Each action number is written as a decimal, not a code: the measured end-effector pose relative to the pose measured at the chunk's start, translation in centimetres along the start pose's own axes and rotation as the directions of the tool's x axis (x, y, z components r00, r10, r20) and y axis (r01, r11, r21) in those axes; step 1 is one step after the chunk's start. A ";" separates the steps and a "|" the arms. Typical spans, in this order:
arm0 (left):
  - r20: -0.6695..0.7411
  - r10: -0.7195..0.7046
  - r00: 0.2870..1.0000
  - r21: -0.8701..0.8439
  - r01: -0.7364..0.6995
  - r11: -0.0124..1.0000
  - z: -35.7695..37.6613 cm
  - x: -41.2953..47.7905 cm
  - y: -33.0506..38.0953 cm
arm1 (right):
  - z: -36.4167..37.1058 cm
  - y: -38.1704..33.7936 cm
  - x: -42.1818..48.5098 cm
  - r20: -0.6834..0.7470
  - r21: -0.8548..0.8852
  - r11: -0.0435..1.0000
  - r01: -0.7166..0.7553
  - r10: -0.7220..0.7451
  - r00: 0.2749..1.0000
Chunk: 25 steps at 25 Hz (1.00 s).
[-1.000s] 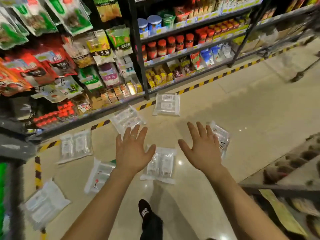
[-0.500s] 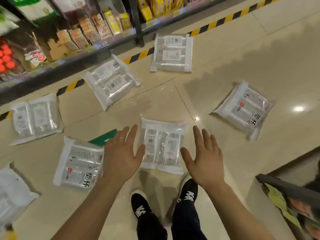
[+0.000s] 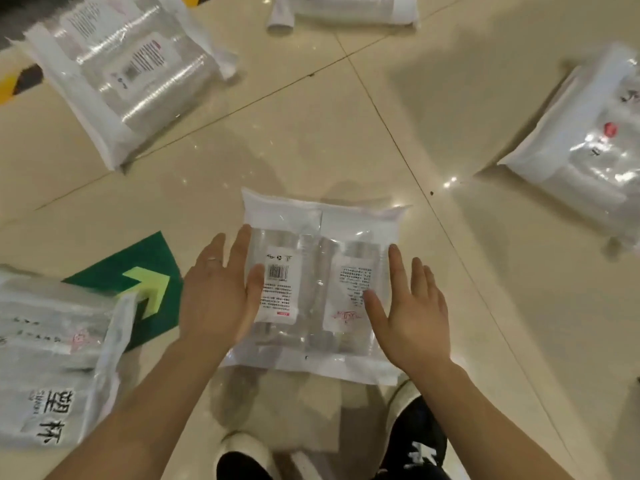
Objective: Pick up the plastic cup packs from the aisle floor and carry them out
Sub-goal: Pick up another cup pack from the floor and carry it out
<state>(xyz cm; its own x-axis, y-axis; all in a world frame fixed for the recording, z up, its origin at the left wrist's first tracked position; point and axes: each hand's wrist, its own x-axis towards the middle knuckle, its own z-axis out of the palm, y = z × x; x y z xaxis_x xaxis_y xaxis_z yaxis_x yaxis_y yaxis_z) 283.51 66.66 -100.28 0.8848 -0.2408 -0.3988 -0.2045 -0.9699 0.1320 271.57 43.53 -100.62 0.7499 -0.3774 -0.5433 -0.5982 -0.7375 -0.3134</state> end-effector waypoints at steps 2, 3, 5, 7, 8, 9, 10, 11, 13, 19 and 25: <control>0.013 -0.036 0.999 -0.025 0.037 0.999 3.2 1.5 -0.6 | 2.9 0.9 2.2 0.007 0.005 1.000 -0.010 0.010 1.000; 0.021 -0.035 0.999 -0.060 0.036 0.998 4.4 2.1 -0.7 | 4.1 1.1 3.0 -0.008 0.011 1.000 -0.001 0.001 1.000; 0.038 -0.022 0.999 -0.158 0.027 0.987 6.2 2.6 -0.8 | 5.9 1.3 3.8 -0.057 0.030 0.999 0.026 -0.024 0.998; 0.051 -0.028 0.998 -0.264 0.040 0.964 7.0 2.5 -0.5 | 6.7 1.3 4.0 -0.100 0.090 0.994 0.055 -0.046 0.994; 0.043 -0.038 0.998 -0.303 0.049 0.952 7.3 2.5 -0.4 | 6.9 1.3 4.1 -0.108 0.136 0.988 0.071 -0.057 0.993; 0.025 -0.051 0.998 -0.325 0.056 0.944 7.4 2.5 -0.2 | 6.8 1.3 4.0 -0.105 0.196 0.977 0.080 -0.060 0.993; 0.013 -0.062 0.998 -0.335 0.063 0.940 7.3 2.2 -0.1 | 6.6 1.2 3.9 -0.090 0.261 0.963 0.072 -0.050 0.995; 0.003 -0.073 0.997 -0.344 0.070 0.936 6.9 1.9 0.0 | 6.2 1.1 3.7 -0.076 0.314 0.948 0.060 -0.038 0.996; -0.003 -0.084 0.996 -0.351 0.077 0.933 5.4 1.1 0.5 | 4.6 0.5 3.1 -0.076 0.360 0.932 0.049 -0.023 0.997; -0.163 -0.059 0.985 -0.383 -0.008 0.924 -7.2 -1.5 2.5 | -7.6 -4.8 -0.4 -0.268 0.318 0.930 0.183 -0.097 0.959; -0.394 -0.036 0.919 -0.406 -0.139 0.904 -29.7 -6.1 7.1 | -28.2 -12.8 -7.5 -0.440 0.325 0.891 0.316 -0.154 0.885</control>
<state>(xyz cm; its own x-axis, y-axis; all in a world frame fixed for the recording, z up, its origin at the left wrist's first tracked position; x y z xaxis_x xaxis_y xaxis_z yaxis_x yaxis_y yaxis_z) 289.05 62.29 -69.97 0.9849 -0.1727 -0.0139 -0.1376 -0.8286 0.5426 281.55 40.05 -70.59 0.8796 -0.4671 -0.0900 -0.3877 -0.5944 -0.7045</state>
